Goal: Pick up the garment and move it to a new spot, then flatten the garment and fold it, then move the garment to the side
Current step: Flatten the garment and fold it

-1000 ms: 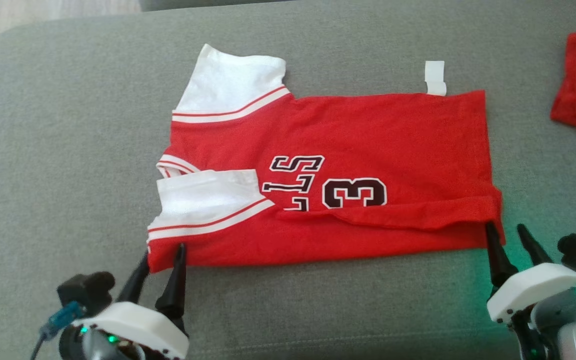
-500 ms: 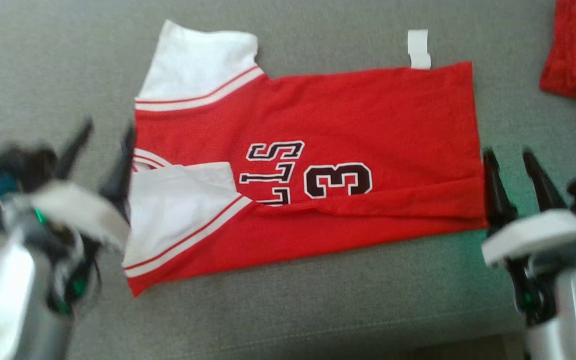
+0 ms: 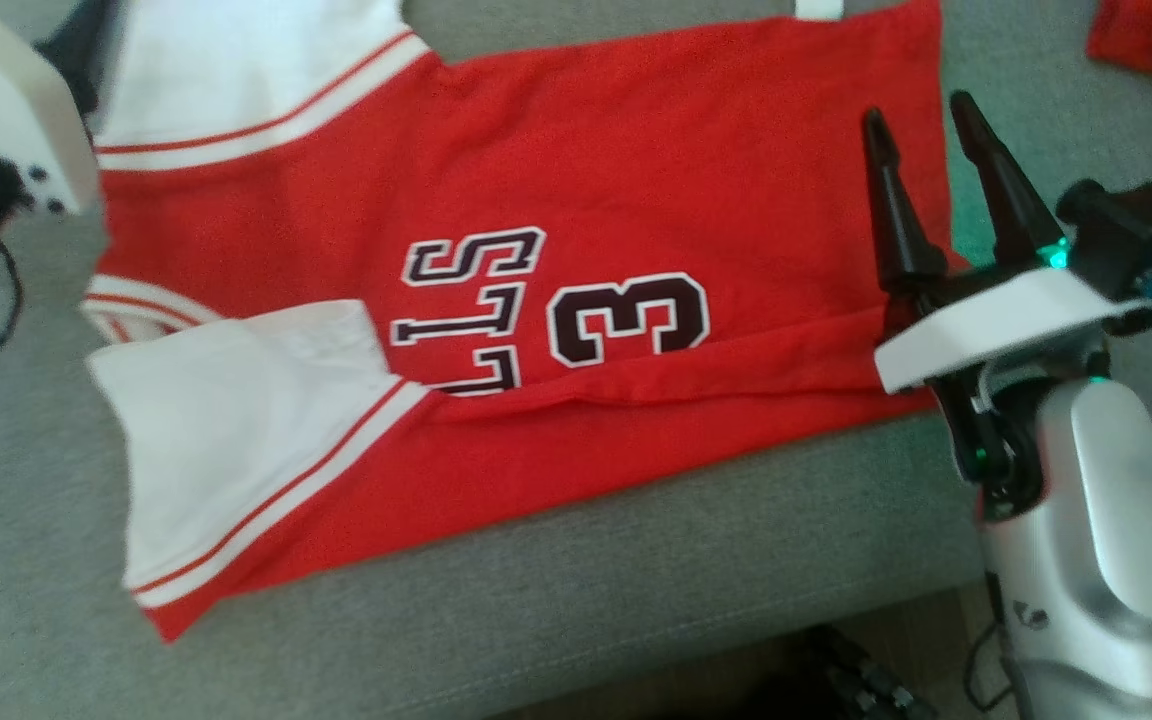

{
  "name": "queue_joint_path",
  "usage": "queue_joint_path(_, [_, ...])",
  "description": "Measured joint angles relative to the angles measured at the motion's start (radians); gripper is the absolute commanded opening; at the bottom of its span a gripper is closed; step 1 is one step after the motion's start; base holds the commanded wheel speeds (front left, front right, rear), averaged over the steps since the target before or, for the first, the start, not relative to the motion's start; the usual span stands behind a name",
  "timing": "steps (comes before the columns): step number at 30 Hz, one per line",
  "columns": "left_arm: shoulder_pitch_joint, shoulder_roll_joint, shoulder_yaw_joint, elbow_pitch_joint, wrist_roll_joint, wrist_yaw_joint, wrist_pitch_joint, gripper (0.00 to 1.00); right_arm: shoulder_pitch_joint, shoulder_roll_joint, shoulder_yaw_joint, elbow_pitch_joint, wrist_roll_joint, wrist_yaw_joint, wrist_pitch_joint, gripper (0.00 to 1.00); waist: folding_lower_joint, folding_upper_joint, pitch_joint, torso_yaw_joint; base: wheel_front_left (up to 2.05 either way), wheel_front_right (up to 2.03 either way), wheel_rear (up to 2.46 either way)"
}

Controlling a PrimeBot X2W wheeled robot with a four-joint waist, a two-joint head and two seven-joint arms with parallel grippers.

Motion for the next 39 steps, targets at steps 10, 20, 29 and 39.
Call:
queue_joint_path(10, [-0.107,0.048,-0.042,0.130,-0.027,-0.005,0.087,1.00,-0.074,-0.001,0.063,0.030,0.001,0.000,-0.025,1.00,0.0000,0.0000,0.069,-0.076,0.00,0.00,0.00])
queue_joint_path(20, [-0.119,0.048,-0.079,0.182,-0.027,-0.005,0.100,0.36,-0.158,-0.002,0.081,0.075,-0.063,0.000,0.032,1.00,-0.0002,0.0000,0.068,-0.087,0.00,0.00,0.00])
queue_joint_path(29, [-0.158,0.003,-0.105,0.205,-0.017,-0.005,-0.004,0.00,-0.311,-0.091,0.090,0.188,-0.086,0.000,0.157,1.00,-0.0002,0.0000,0.068,-0.052,0.00,0.00,0.00])
queue_joint_path(39, [-0.165,-0.037,-0.140,0.196,-0.017,-0.006,-0.117,0.00,-0.407,-0.235,0.144,0.358,-0.099,0.000,0.335,1.00,-0.0002,0.0000,0.043,0.037,0.00,0.00,0.00])
